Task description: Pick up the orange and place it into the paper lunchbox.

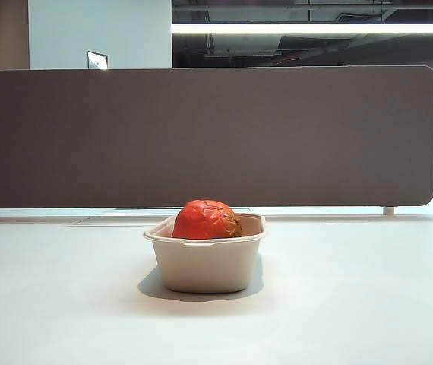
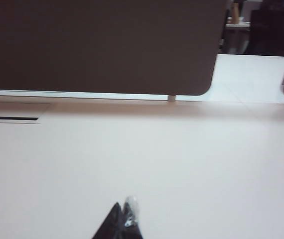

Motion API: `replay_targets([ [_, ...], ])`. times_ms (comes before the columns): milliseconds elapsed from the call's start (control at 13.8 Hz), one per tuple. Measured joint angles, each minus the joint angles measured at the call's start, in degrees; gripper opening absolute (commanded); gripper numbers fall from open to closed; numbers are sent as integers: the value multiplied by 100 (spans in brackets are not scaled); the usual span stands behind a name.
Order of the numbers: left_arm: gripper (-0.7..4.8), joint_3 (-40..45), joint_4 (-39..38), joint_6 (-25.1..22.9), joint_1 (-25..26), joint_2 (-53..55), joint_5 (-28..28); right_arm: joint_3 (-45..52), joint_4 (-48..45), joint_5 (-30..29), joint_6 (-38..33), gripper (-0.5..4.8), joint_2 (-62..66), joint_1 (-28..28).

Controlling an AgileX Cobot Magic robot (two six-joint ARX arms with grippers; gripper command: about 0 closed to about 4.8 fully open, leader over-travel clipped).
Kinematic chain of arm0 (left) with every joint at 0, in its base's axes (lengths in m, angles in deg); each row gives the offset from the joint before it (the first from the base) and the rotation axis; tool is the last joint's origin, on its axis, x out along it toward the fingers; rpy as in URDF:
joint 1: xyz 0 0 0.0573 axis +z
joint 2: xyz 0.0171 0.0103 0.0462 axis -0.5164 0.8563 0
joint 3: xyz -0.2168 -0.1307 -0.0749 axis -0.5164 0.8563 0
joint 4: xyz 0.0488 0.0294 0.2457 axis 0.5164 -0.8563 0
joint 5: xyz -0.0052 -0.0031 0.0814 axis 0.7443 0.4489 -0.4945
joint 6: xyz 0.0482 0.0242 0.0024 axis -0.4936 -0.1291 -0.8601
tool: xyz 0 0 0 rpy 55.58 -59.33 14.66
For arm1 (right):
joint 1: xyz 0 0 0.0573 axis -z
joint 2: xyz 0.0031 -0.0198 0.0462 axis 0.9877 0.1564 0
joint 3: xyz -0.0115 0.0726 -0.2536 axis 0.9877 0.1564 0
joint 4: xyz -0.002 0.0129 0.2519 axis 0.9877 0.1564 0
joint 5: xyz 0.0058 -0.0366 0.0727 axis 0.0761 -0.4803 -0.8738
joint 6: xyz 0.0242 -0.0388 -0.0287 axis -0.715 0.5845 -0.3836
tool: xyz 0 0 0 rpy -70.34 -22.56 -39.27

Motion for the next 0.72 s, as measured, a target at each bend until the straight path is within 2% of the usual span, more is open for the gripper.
replay_targets([
  [723,35,0,2,-2,0,0,2,0,120,50,0,-5,-4,31],
])
